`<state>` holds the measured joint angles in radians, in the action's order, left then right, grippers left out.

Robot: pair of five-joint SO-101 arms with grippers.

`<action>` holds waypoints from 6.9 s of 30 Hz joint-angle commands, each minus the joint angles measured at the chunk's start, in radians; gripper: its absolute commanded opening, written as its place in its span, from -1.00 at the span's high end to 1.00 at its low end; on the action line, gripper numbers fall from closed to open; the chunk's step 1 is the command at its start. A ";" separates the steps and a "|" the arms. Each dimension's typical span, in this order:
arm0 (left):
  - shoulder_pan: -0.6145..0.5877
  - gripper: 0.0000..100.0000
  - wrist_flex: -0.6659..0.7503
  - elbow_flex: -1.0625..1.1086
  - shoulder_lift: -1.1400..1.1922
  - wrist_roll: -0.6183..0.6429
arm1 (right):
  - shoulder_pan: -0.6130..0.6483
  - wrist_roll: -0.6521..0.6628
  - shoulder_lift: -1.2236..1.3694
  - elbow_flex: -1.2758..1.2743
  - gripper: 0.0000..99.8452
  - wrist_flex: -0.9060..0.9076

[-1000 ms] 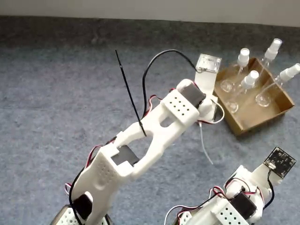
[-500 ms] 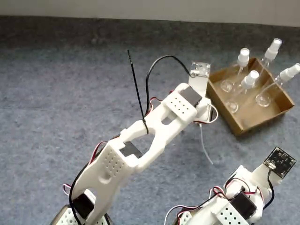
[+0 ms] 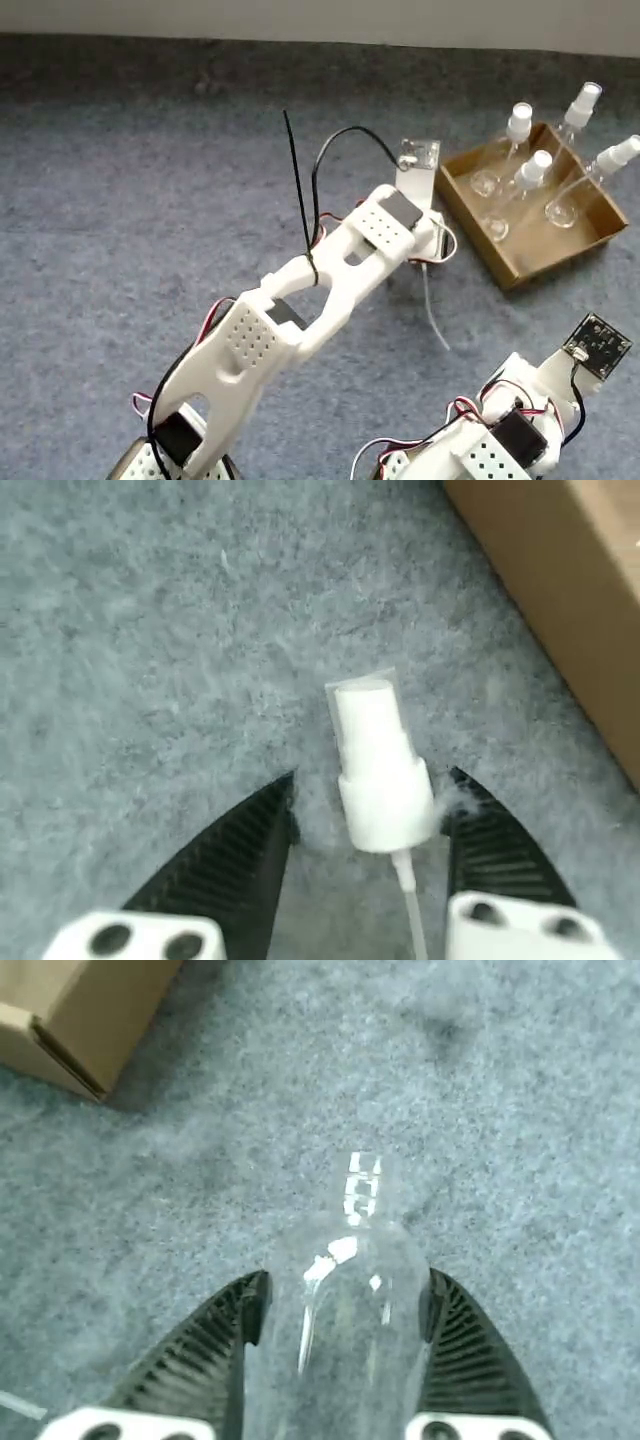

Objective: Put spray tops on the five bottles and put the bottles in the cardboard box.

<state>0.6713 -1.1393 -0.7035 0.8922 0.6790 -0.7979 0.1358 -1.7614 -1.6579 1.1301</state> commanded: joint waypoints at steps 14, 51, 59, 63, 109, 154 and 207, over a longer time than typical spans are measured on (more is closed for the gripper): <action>-0.007 0.92 0.028 -0.053 -0.008 -0.118 | -0.012 -0.003 -0.002 0.002 0.78 -0.016; -0.214 0.91 -0.608 0.005 -0.832 -0.753 | 0.061 -0.006 -0.002 0.002 0.78 -0.016; -0.237 0.91 -0.603 0.414 -1.221 -0.804 | 0.312 -0.005 -0.002 0.116 0.78 -0.044; -0.312 0.91 -0.600 0.567 -1.386 -0.934 | 0.438 -0.003 -0.002 0.237 0.78 -0.042; -0.654 0.92 0.256 2.063 -2.442 -0.672 | 1.098 0.146 1.317 0.898 0.77 -0.278; -0.653 0.92 0.250 2.187 -2.718 -0.671 | 1.102 0.146 1.687 1.234 0.51 -0.015; -0.653 0.92 0.250 2.189 -2.715 -0.672 | 1.119 -0.129 2.071 1.715 0.36 0.367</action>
<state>0.0284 -0.9045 1.4906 -1.8174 -0.0038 0.2961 0.0207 0.3345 0.0054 1.4661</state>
